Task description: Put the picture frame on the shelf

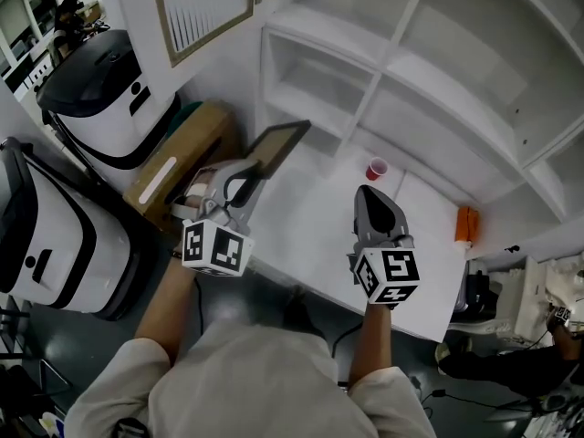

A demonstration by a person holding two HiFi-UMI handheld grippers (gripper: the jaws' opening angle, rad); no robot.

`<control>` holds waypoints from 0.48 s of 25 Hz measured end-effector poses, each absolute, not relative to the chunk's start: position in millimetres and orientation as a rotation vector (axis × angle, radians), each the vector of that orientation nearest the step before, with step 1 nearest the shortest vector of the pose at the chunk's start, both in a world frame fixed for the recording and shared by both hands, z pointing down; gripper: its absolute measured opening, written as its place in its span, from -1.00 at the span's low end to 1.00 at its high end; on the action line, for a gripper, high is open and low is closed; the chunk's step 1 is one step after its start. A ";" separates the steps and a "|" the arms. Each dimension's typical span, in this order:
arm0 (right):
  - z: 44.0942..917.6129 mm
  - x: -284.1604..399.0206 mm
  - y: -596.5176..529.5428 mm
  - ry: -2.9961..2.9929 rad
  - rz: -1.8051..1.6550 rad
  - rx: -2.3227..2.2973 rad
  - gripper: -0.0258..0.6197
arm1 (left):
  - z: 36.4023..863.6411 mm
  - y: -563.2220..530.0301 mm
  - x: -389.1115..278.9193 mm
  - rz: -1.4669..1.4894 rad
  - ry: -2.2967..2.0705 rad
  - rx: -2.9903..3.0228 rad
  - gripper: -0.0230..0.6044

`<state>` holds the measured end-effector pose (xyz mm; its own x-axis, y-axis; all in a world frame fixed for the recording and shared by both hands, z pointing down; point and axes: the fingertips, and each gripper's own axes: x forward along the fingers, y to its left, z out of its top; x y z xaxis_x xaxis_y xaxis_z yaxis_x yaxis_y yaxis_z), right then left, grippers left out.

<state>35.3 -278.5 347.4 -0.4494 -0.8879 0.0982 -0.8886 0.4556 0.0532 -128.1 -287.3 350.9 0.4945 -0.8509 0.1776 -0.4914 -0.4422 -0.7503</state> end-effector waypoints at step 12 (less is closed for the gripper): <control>373.4 62.9 -343.0 -2.553 0.099 1.549 -0.90 | 368.1 -354.4 -94.0 -0.792 1.048 -2.123 -0.73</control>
<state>62.9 -343.0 373.4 -0.4540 -0.8756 0.1651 -0.8857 0.4636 0.0230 -94.0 -354.4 368.1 0.5020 -0.8329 0.2331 -0.4516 -0.4823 -0.7506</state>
